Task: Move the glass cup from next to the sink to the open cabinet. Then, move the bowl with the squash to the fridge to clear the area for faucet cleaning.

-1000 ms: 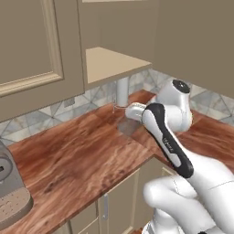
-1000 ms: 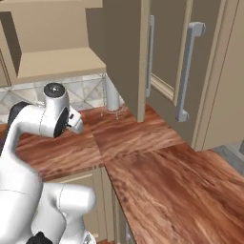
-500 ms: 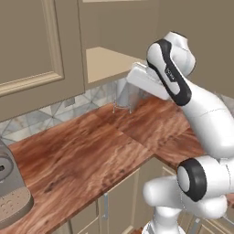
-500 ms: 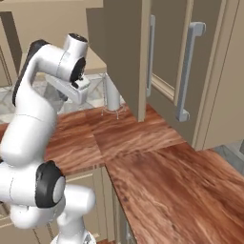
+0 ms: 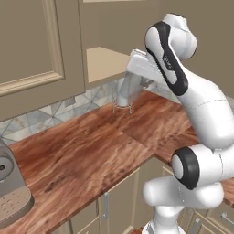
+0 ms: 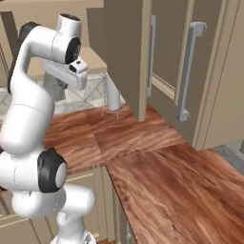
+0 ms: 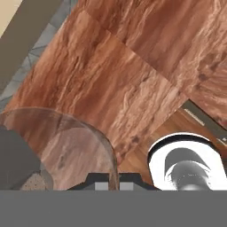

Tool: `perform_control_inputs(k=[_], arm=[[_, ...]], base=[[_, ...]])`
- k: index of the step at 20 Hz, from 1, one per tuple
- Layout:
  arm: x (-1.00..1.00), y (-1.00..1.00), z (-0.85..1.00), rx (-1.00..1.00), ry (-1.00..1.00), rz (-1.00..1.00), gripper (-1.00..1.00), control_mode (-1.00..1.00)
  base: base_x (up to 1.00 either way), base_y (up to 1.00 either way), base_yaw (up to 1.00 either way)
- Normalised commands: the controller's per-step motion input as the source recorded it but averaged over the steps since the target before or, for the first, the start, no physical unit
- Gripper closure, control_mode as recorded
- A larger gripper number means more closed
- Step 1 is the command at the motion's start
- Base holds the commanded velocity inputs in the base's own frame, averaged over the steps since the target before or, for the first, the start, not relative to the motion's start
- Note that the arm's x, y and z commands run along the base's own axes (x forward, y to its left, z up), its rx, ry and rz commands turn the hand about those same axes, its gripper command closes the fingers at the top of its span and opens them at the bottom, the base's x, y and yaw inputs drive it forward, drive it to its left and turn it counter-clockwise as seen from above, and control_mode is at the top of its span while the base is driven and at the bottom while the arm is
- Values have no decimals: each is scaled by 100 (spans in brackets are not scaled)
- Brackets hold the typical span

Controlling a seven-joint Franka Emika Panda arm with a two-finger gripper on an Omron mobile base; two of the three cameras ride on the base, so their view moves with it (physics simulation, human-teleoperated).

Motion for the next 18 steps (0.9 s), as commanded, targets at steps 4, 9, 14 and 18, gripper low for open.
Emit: perform_control_inputs(k=[4,9,14,18], arm=[[-37,0,37,-5,-60,-1,100,-100],[26,1,59,11,-29,-9,100,-100],[74,26,56,3,-21,-12,100,-100],[97,45,3,0,-7,-11,100,-100]], base=[[0,0,0],[0,0,0],[0,0,0],[0,0,0]])
